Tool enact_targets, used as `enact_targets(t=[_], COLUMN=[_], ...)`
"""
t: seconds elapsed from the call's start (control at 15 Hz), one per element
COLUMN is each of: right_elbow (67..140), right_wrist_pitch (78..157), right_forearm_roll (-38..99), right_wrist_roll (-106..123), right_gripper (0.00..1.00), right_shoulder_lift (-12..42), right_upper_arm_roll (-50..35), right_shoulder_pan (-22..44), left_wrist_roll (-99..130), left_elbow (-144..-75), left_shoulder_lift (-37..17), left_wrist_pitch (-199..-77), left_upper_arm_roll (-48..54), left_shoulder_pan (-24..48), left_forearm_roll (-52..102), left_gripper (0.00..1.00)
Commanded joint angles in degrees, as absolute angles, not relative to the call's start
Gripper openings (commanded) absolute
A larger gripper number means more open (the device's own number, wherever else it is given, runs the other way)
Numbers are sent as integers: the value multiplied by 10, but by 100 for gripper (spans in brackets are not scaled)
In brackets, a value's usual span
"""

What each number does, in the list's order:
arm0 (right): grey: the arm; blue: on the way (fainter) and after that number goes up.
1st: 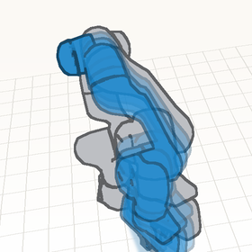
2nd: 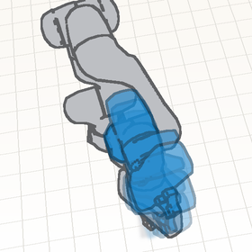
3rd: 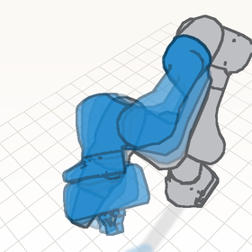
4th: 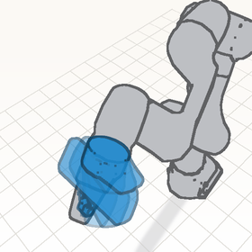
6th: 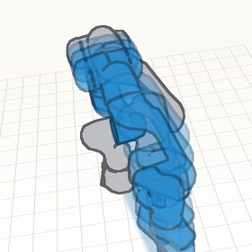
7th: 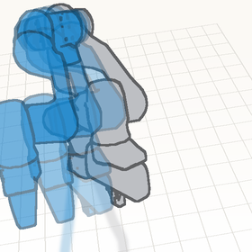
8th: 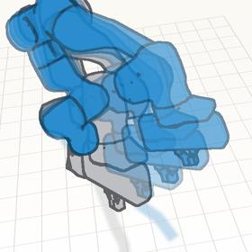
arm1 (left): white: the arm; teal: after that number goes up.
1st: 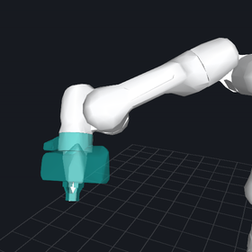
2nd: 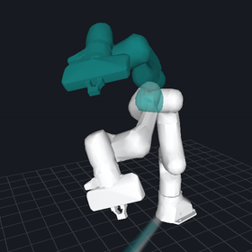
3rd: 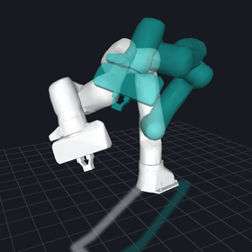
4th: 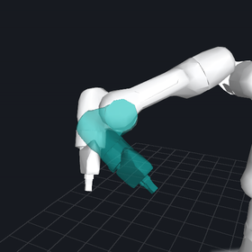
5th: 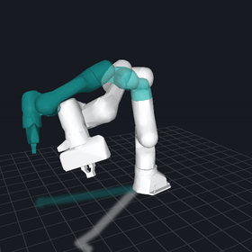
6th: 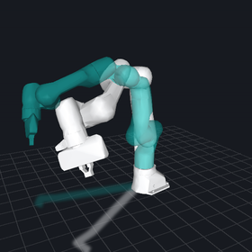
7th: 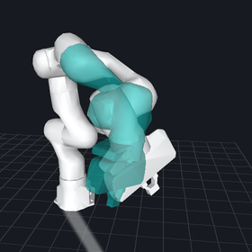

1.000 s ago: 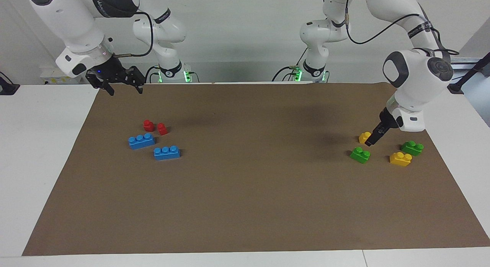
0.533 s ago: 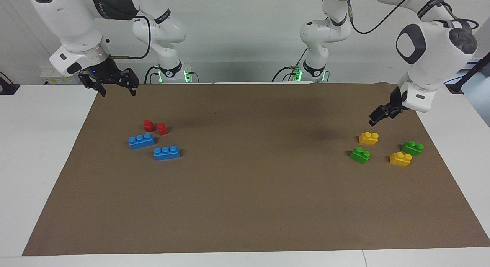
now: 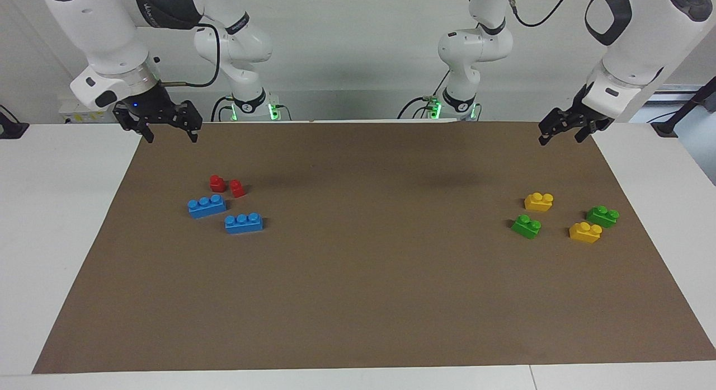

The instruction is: Remove green block with left arm and hold with right

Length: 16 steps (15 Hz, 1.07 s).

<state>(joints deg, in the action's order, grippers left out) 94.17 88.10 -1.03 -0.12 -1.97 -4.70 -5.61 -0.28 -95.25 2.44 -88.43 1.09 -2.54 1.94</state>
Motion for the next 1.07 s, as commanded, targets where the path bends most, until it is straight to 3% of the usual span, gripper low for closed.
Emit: enact_targets(t=[0.0,1.0], right_elbow=[930,931], right_wrist_pitch=[886,885], right_forearm_roll=[13,7], right_wrist_roll=[-26,-23], right_gripper=[100,100], right_shoulder_lift=[-17,-17], right_upper_arm_roll=[-48,-48], right_shoulder_pan=[-60,-65], left_wrist_roll=[-9,-11], left_elbow=[-933,-932], left_shoulder_lift=[19,19], left_wrist_pitch=[-875,-875], left_upper_arm_roll=[11,22], left_shoulder_pan=[-20,-16], left_forearm_roll=[10,5], left_gripper=[100,100])
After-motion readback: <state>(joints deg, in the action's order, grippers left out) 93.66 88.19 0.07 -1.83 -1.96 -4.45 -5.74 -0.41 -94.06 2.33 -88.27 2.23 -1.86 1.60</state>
